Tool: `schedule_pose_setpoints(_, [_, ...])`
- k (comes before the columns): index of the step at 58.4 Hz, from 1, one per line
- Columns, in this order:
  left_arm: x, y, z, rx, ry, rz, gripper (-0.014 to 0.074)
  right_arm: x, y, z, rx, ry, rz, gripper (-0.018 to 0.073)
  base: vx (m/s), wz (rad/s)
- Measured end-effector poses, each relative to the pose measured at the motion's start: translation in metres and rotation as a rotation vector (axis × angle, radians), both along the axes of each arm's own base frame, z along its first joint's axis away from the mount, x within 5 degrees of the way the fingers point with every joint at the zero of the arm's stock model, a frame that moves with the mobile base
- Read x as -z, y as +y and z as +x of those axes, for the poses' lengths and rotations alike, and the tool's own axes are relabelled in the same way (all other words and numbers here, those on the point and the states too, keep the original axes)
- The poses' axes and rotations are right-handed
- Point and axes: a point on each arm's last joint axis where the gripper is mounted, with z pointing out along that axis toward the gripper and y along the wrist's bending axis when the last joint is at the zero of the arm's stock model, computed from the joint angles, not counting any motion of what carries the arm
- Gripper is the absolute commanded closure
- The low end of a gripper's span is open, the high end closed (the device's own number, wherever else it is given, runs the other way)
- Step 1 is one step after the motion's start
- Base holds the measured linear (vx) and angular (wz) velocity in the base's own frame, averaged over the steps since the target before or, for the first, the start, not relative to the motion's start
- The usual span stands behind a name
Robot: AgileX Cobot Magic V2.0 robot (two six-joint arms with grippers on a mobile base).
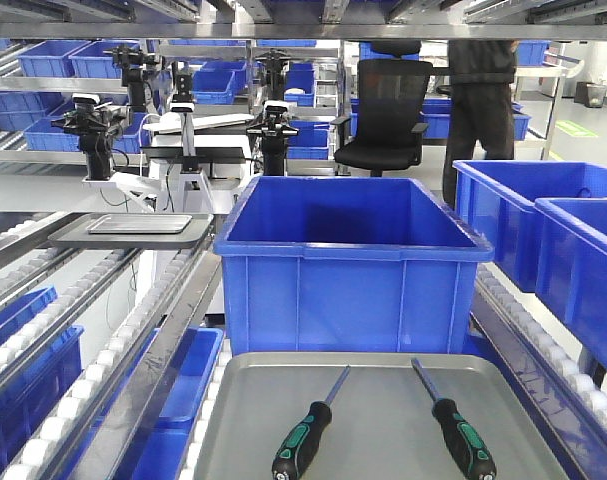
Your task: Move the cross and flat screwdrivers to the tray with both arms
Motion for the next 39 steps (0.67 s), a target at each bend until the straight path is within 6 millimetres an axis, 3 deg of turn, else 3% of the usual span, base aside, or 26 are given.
schedule_pose_setpoints(39, [0.0000,0.0000,0.0000,0.000,0.000,0.000,0.0594,0.0000,-0.0004,0.0004,0.006,-0.015,0.012,0.0567,0.00,0.00])
